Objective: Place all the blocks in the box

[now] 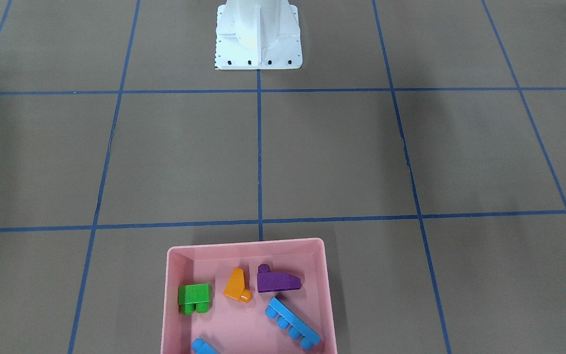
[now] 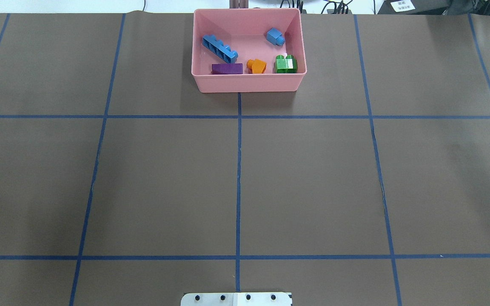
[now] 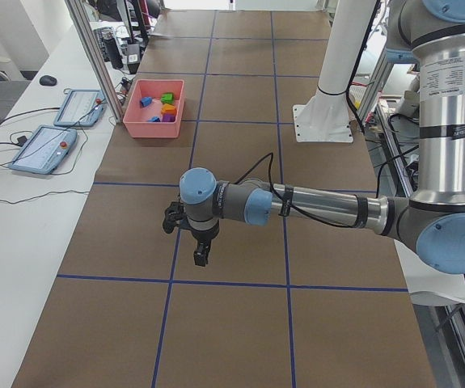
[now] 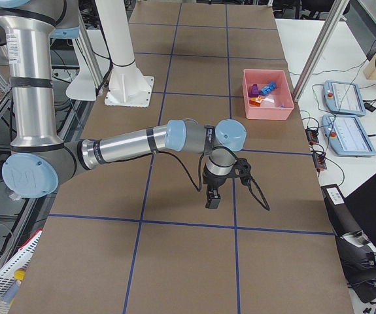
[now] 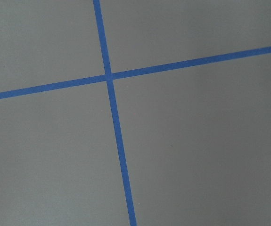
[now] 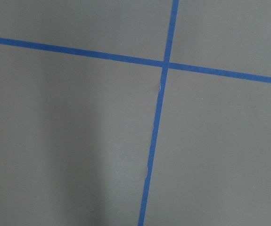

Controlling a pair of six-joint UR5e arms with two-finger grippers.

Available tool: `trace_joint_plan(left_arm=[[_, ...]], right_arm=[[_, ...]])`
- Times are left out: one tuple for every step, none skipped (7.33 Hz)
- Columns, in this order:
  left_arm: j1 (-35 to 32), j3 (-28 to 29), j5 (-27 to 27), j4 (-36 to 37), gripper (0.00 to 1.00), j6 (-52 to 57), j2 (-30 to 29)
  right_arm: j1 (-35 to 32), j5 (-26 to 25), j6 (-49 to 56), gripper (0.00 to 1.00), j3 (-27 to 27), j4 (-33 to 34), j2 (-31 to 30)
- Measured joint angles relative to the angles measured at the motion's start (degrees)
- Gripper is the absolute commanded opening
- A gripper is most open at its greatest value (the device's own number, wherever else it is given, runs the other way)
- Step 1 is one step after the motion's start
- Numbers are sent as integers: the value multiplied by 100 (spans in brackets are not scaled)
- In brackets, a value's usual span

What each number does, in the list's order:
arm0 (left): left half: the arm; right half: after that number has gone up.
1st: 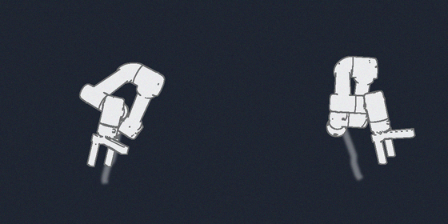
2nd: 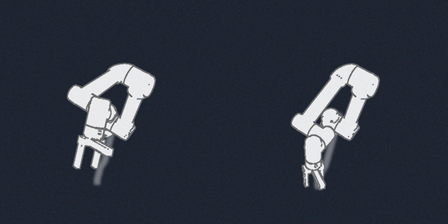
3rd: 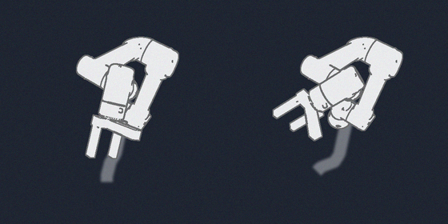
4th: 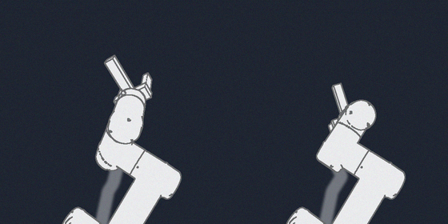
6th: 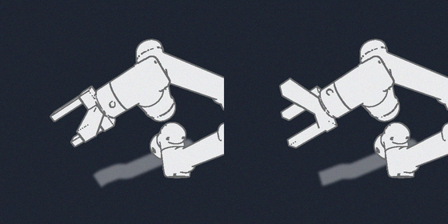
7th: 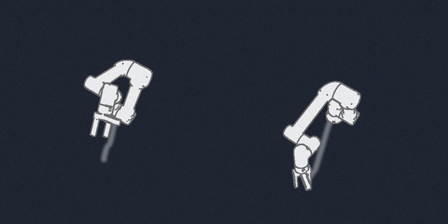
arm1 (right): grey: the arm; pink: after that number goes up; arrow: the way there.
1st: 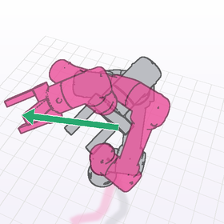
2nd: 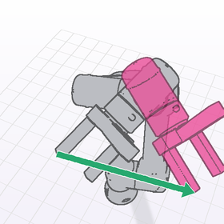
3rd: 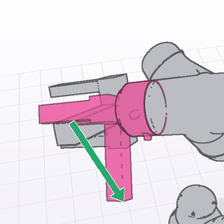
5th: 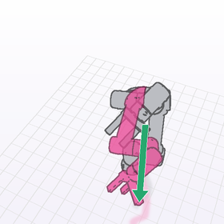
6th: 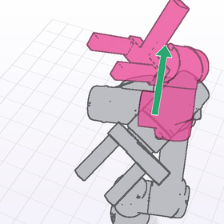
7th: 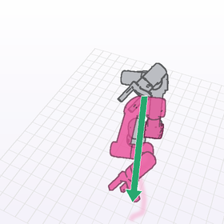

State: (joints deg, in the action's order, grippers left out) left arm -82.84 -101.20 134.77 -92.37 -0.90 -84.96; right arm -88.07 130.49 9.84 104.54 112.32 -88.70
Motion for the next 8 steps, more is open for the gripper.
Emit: trace_joint_plan(left_arm=[[-5,-13,15,-11,100,1,11],[-12,-70,27,-15,100,2,38],[-16,-234,35,-13,100,0,102],[-19,-396,29,-4,100,-6,146],[-19,-435,11,1,100,-7,141],[-17,-395,6,0,100,-5,124],[-14,-368,4,-3,100,-5,107],[-13,-358,-2,-3,100,-4,92]], right_arm=[[0,10,-7,100,22,0,-4],[0,10,-13,100,23,0,-5],[0,9,-20,100,23,0,-13],[0,8,-33,100,9,0,-3],[-24,9,-40,100,-10,0,26],[-72,21,-40,100,-9,0,43],[-110,41,-35,100,0,0,50],[-138,113,-26,100,29,0,68]])
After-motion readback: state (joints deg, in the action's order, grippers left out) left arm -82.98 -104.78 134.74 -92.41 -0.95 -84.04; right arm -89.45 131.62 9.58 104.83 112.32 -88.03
